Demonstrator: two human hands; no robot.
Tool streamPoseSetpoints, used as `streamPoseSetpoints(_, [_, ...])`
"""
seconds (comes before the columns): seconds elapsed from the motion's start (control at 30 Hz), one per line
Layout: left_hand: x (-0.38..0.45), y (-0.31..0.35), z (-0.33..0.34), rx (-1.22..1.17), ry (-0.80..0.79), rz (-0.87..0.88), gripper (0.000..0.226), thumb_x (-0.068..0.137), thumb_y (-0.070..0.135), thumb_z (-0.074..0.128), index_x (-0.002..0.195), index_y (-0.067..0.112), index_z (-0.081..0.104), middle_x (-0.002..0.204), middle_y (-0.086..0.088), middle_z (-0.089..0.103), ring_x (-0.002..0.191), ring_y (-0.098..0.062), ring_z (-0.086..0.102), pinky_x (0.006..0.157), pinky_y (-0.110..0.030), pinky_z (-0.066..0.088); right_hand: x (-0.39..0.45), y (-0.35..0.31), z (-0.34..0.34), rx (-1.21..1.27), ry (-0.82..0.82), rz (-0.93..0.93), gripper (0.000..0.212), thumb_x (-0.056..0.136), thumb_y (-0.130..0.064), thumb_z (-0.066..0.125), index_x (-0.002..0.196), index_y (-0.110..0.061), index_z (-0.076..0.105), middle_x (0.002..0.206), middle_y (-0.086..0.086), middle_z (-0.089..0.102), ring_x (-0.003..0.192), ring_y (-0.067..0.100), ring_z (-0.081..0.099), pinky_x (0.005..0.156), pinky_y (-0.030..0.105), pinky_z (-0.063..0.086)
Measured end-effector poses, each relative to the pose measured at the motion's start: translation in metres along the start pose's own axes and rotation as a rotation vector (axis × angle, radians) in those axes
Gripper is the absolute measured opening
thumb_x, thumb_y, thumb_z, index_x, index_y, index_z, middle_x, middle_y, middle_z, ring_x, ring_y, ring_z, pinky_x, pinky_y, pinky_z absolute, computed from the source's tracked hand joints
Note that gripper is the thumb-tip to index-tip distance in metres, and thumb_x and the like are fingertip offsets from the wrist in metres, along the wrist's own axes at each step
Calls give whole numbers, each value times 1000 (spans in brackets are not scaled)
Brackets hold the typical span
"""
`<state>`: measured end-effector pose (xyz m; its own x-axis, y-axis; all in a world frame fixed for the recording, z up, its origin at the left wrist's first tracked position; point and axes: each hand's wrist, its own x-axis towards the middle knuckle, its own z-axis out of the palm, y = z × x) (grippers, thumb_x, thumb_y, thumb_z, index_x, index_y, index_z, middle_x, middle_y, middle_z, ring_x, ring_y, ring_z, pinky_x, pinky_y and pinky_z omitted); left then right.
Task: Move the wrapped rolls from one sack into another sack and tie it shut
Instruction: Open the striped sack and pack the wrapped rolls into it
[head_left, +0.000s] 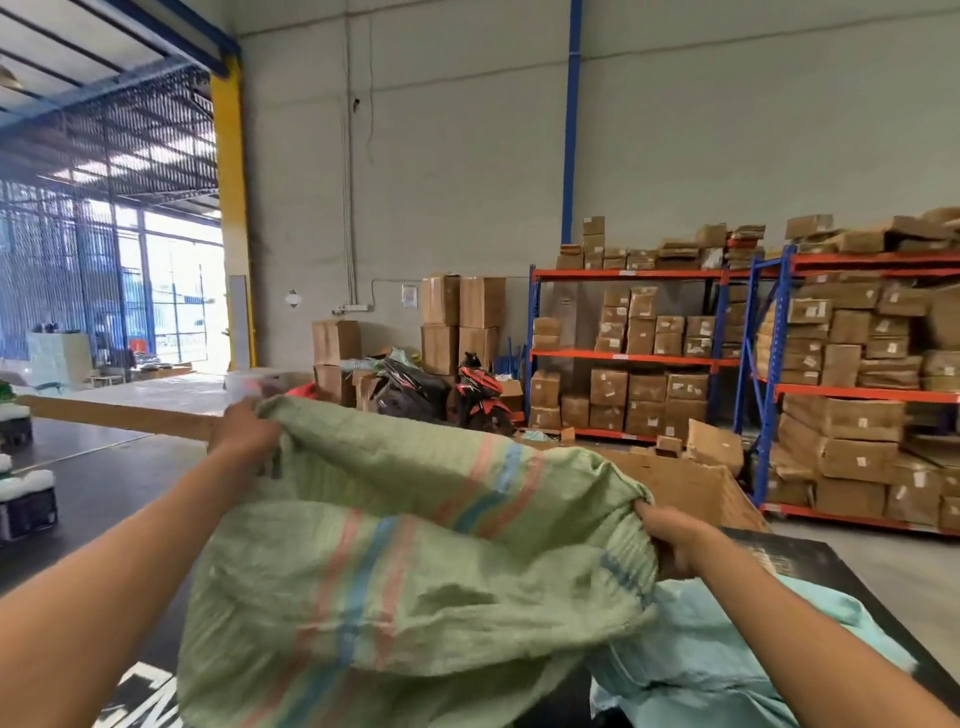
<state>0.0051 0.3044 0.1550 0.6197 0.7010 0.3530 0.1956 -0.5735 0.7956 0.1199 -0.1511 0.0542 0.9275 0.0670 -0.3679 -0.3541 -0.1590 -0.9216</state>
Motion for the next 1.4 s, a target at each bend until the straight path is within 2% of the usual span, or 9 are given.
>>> streamPoseSetpoints(0.07, [9, 6, 4, -120, -178, -184, 21, 100, -5, 39, 88, -13, 54, 72, -16, 44, 39, -10, 58, 33, -16, 40, -6, -18, 9, 327, -58, -30, 42, 107, -30, 35, 108, 4, 60, 96, 21, 67, 90, 34, 64, 76, 45, 55])
streamPoseSetpoints(0.23, [55, 19, 15, -688, 132, -411, 52, 96, 14, 39, 148, 6, 35, 148, -17, 44, 130, -32, 49, 106, -41, 45, -5, -68, 22, 858, -129, -297, 43, 109, -30, 29, 97, -2, 60, 75, 18, 74, 75, 29, 72, 62, 37, 59])
streamPoseSetpoints(0.47, [75, 71, -15, -1445, 481, -237, 34, 96, 5, 26, 113, 19, 51, 124, -4, 56, 102, -19, 59, 93, -35, 53, 8, -130, 30, 1048, -239, -625, 44, 107, -36, 26, 114, -12, 62, 96, 12, 76, 92, 25, 70, 74, 34, 60])
streamPoseSetpoints(0.7, [110, 91, -67, -1609, 575, -34, 23, 92, 2, 30, 99, 16, 46, 114, -15, 61, 89, -24, 63, 86, -42, 57, -30, -178, 40, 1116, -236, -908, 46, 77, -42, 44, 87, -18, 82, 101, 11, 76, 88, 25, 74, 79, 35, 59])
streamPoseSetpoints(0.83, [78, 102, -62, -1299, 607, -18, 43, 93, -3, 24, 125, 8, 50, 135, -14, 53, 112, -22, 55, 92, -22, 44, -18, -169, 40, 984, -139, -781, 51, 101, -44, 32, 110, -15, 73, 117, 14, 70, 101, 28, 67, 88, 38, 55])
streamPoseSetpoints(0.93, [72, 66, -48, -931, 250, -203, 40, 93, 16, 41, 128, 7, 58, 130, -12, 61, 102, -23, 58, 78, -27, 47, 3, -136, 31, 646, -76, -526, 43, 107, -37, 33, 127, -9, 60, 111, 15, 70, 99, 28, 64, 78, 43, 52])
streamPoseSetpoints(1.1, [28, 2, -32, -510, -595, -295, 47, 89, 50, 59, 83, 6, 75, 88, -19, 75, 66, -30, 73, 53, -34, 58, 10, -62, -6, 513, -36, -169, 40, 107, -27, 34, 92, 1, 59, 65, 22, 70, 54, 33, 70, 42, 42, 54])
streamPoseSetpoints(1.3, [5, -56, -32, -352, -976, -220, 79, 56, 27, 95, 123, 5, 58, 101, -19, 75, 84, -29, 74, 71, -42, 60, 46, 2, -46, 486, 104, -36, 39, 106, -34, 37, 106, -1, 59, 64, 22, 70, 50, 36, 68, 34, 46, 52])
streamPoseSetpoints(1.4, [5, -54, -27, -204, -1037, -2, 93, 43, 7, 94, 127, 19, 55, 120, -17, 69, 108, -34, 67, 84, -43, 58, 47, 14, -54, 402, 27, -67, 48, 86, -38, 68, 117, -1, 65, 93, 25, 73, 92, 41, 68, 67, 50, 60])
